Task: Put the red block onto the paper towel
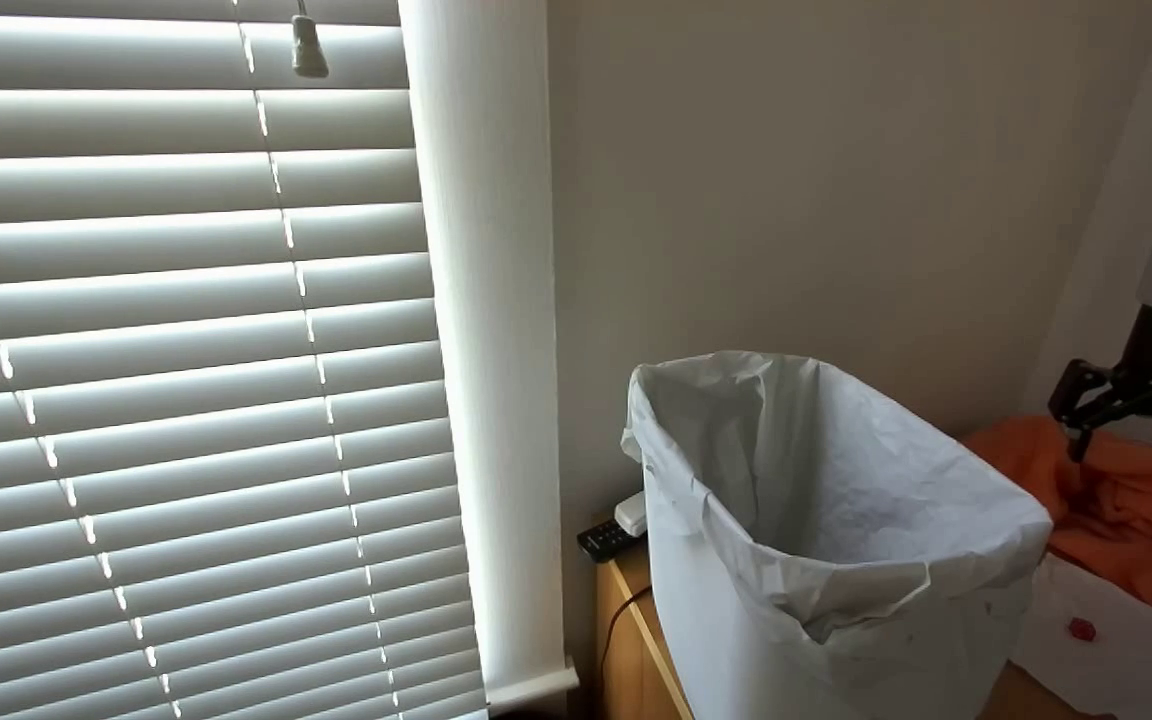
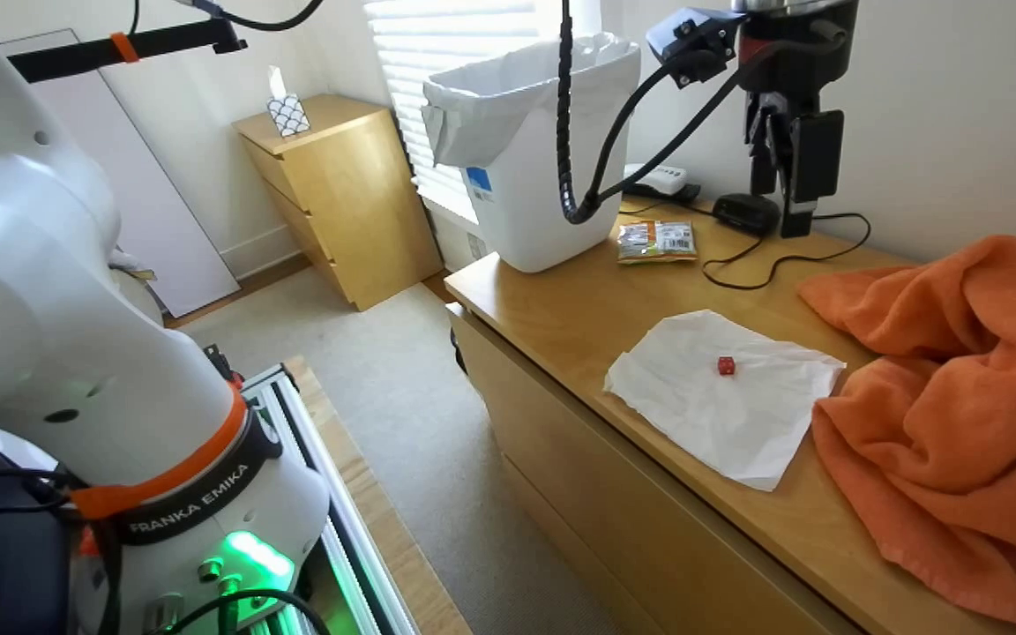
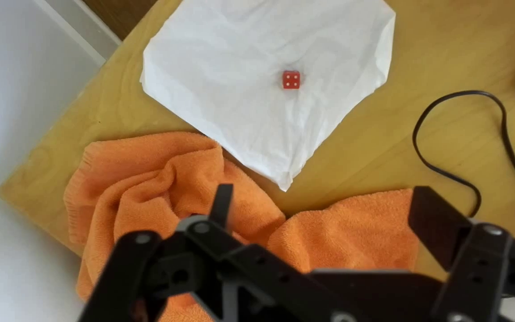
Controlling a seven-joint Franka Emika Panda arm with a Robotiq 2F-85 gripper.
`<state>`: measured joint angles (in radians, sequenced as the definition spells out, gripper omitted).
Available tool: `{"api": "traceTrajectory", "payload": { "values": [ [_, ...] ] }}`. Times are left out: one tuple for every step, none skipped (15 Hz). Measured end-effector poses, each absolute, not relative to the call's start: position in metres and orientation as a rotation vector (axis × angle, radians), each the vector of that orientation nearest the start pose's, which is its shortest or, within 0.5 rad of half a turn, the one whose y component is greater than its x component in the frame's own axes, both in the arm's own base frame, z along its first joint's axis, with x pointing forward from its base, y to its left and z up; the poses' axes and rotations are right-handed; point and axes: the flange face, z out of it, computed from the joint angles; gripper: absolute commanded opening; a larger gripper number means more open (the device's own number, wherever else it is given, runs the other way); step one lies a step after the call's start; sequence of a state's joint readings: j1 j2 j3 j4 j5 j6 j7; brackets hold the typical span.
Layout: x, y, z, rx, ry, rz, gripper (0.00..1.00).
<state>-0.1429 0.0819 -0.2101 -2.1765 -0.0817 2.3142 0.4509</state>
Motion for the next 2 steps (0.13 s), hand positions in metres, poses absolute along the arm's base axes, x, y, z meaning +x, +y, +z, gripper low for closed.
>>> {"api": "traceTrajectory", "payload": {
  "values": [
    [0.5168,-0.1908,0.3602,-2.993,1.177,-0.097,1.0],
    [0.5167,-0.1908,0.36,-2.993,1.177,-0.097,1.0]
  ]
}}
